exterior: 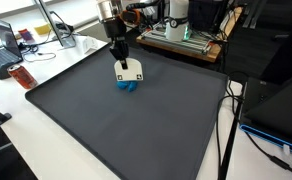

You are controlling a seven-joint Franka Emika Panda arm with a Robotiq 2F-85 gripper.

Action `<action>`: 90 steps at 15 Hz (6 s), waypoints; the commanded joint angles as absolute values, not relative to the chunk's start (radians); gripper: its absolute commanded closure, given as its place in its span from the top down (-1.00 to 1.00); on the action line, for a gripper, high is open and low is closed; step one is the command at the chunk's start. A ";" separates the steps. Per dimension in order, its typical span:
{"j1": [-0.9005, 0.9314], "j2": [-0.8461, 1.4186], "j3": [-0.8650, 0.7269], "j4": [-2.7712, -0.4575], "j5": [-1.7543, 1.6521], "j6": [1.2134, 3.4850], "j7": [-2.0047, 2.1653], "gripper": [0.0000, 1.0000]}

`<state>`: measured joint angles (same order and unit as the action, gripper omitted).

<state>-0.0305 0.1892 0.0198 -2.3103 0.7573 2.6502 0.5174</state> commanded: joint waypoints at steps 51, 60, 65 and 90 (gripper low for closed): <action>-0.066 0.139 -0.108 -2.365 0.347 2.688 0.335 -0.98; -0.061 0.051 -0.114 -2.372 0.095 2.556 0.367 -0.98; -0.052 0.002 -0.091 -2.363 0.020 2.430 0.349 -0.98; -0.020 -0.024 0.002 -2.312 -0.100 2.346 0.301 -0.98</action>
<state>-0.0220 -0.0506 -0.0005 -2.3353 -0.0667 2.3425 0.3144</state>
